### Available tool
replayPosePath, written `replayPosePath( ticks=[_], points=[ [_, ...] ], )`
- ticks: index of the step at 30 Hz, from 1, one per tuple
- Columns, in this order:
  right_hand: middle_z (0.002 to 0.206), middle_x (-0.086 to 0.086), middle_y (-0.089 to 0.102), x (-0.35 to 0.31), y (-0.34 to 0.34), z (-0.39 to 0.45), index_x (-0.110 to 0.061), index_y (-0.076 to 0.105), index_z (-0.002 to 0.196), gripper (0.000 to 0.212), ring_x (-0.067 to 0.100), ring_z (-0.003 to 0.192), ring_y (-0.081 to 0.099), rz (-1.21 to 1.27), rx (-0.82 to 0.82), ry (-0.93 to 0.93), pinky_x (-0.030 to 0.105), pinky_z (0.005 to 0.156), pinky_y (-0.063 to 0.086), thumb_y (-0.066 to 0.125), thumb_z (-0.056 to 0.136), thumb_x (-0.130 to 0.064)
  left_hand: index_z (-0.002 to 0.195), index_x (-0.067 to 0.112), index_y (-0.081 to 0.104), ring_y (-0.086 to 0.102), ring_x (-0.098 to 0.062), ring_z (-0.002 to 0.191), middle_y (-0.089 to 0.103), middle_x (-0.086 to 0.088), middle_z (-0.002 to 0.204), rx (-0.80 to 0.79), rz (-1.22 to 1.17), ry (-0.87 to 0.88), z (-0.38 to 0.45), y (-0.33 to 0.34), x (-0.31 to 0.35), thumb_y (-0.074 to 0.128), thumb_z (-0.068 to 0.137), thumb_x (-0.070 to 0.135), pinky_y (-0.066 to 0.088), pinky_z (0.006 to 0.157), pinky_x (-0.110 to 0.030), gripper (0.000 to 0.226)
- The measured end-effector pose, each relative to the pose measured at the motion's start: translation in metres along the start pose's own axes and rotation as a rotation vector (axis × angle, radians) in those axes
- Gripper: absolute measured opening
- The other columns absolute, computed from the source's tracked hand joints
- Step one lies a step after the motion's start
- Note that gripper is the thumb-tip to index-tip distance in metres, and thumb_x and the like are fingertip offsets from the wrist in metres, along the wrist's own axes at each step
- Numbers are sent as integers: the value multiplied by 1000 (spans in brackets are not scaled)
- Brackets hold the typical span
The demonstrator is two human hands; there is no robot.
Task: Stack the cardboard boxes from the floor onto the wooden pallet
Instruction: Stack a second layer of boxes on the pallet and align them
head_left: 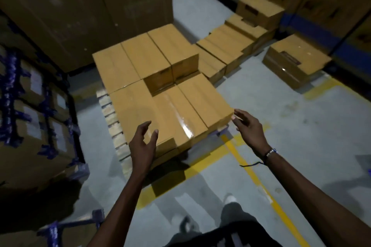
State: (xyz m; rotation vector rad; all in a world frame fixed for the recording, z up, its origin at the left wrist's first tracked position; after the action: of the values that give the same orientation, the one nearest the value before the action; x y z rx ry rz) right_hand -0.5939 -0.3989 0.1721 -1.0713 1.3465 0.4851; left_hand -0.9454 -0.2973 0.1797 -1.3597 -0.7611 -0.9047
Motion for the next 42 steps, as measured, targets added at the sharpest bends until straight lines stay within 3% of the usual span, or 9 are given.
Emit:
replayPosePath(
  ticks=[10,14,19,25,30,35,42],
  points=[
    [128,-7,70,53,-184,8,-25,69,132,36,12,116,67,222,335,126,41,92,60,70,97,-35,132,26,65,62,-8,125,69,5,132,-232,-134,71,3,166,114,68,101,30,50,98,-28,32],
    [126,-7,71,70,-250,27,-23,69,131,35,10,115,67,260,401,142,40,92,60,70,98,-32,127,24,67,63,2,121,71,12,126,-277,-208,107,5,246,167,68,101,28,53,97,-26,26],
    [125,-10,71,79,-318,61,-25,71,128,32,6,114,67,295,462,155,38,92,60,70,97,-33,125,23,69,65,-2,120,71,11,126,-333,-292,114,10,332,231,69,101,24,52,95,-23,23],
    [122,-10,72,95,-371,119,-26,72,126,29,6,112,68,327,513,177,39,92,60,70,98,-32,125,24,70,66,-2,118,73,10,124,-399,-296,127,42,412,269,70,101,25,52,95,-28,24],
    [122,-8,73,106,-408,192,-25,73,125,28,9,113,68,339,582,181,42,93,60,70,98,-32,127,23,69,63,11,111,72,11,122,-426,-263,156,105,489,294,69,101,26,49,89,-15,26],
    [123,-6,73,102,-447,270,-25,73,125,27,12,115,68,348,650,197,41,93,59,70,98,-30,126,17,69,67,-1,116,73,6,123,-499,-354,142,176,574,333,68,102,19,55,99,-27,24],
    [119,-7,74,101,-492,358,-27,74,121,24,12,113,69,363,733,248,43,94,59,70,98,-32,125,20,69,66,0,117,73,10,123,-626,-390,110,258,679,386,68,102,21,53,104,-32,23]
  ],
)
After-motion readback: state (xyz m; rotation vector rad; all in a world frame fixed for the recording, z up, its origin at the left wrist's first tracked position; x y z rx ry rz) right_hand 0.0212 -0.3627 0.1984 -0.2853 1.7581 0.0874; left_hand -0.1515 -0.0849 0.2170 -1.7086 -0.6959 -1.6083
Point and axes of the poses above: each hand's wrist, its own z-axis towards the middle knuckle, its own y-axis out of the palm, x = y × z, the point moved 2 cm from there along z, towards the middle knuckle
